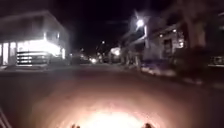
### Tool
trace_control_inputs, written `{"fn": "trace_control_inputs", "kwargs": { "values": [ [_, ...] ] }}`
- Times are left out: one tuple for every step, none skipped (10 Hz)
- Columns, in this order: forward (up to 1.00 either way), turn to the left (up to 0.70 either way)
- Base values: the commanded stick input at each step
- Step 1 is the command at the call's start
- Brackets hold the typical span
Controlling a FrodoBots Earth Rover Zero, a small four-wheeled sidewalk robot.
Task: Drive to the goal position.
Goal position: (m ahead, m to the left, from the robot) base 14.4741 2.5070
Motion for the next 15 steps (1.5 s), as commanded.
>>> {"fn": "trace_control_inputs", "kwargs": {
  "values": [
    [0.85,0.00],
    [0.85,0.00],
    [0.85,0.00],
    [0.85,0.00],
    [0.85,0.00],
    [0.85,0.00],
    [0.85,0.00],
    [0.85,0.00],
    [0.85,0.00],
    [0.85,0.00],
    [0.85,0.00],
    [0.85,0.00],
    [0.85,0.00],
    [0.85,0.00],
    [0.85,0.00]
  ]
}}
